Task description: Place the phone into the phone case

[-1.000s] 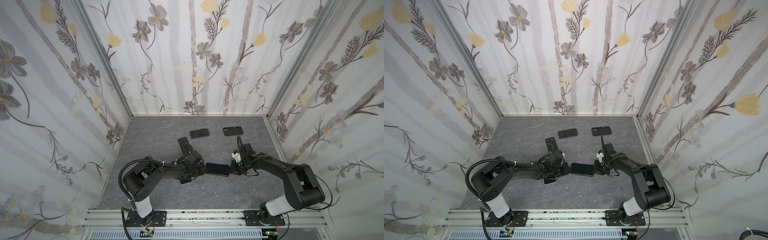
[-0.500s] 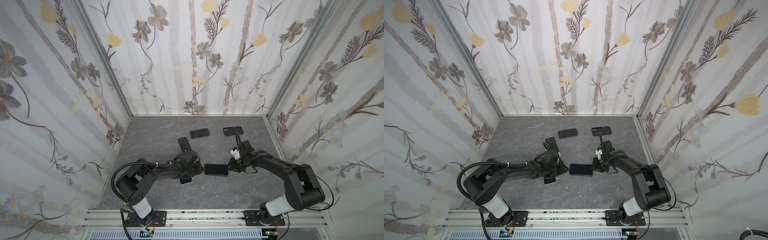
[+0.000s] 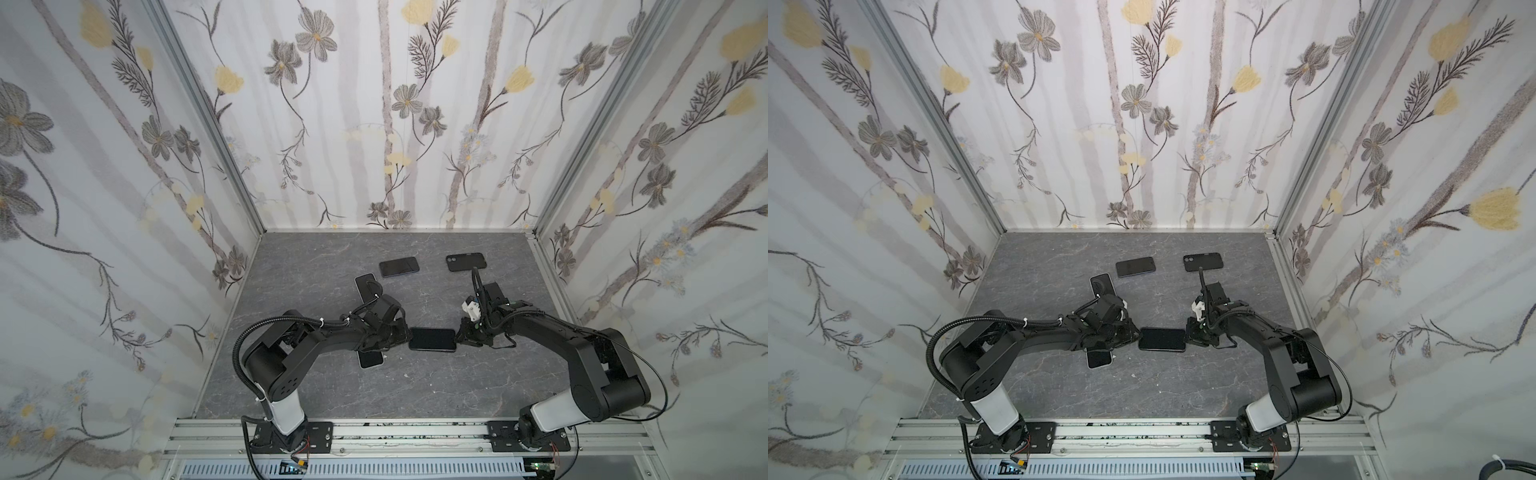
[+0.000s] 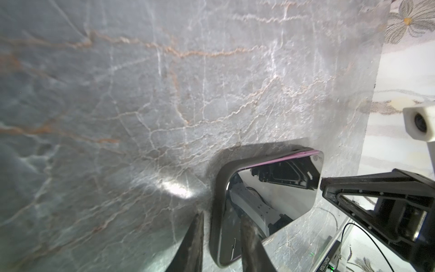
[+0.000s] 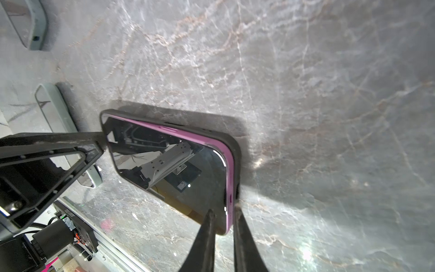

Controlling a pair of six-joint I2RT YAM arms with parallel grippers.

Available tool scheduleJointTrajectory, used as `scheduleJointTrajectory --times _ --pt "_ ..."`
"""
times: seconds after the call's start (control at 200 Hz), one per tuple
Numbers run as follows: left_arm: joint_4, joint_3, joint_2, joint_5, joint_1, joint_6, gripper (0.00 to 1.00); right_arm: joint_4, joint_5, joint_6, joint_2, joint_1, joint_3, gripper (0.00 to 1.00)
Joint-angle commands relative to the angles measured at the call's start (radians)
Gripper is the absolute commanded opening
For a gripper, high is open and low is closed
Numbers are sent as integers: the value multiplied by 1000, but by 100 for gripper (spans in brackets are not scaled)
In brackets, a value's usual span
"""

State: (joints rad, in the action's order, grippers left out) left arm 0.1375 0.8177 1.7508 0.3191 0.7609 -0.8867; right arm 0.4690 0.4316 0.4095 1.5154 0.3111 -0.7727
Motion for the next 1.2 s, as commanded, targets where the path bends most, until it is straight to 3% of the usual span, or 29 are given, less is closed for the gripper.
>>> scheduleJointTrajectory --times 0.0,0.595,1.194 --pt "2 1 9 11 5 10 25 6 1 -14 5 0 7 16" --pt "6 -9 14 -7 32 -7 18 -2 1 -23 24 4 55 12" --pt "22 -40 4 -14 40 -18 17 73 -180 -37 104 65 52 11"
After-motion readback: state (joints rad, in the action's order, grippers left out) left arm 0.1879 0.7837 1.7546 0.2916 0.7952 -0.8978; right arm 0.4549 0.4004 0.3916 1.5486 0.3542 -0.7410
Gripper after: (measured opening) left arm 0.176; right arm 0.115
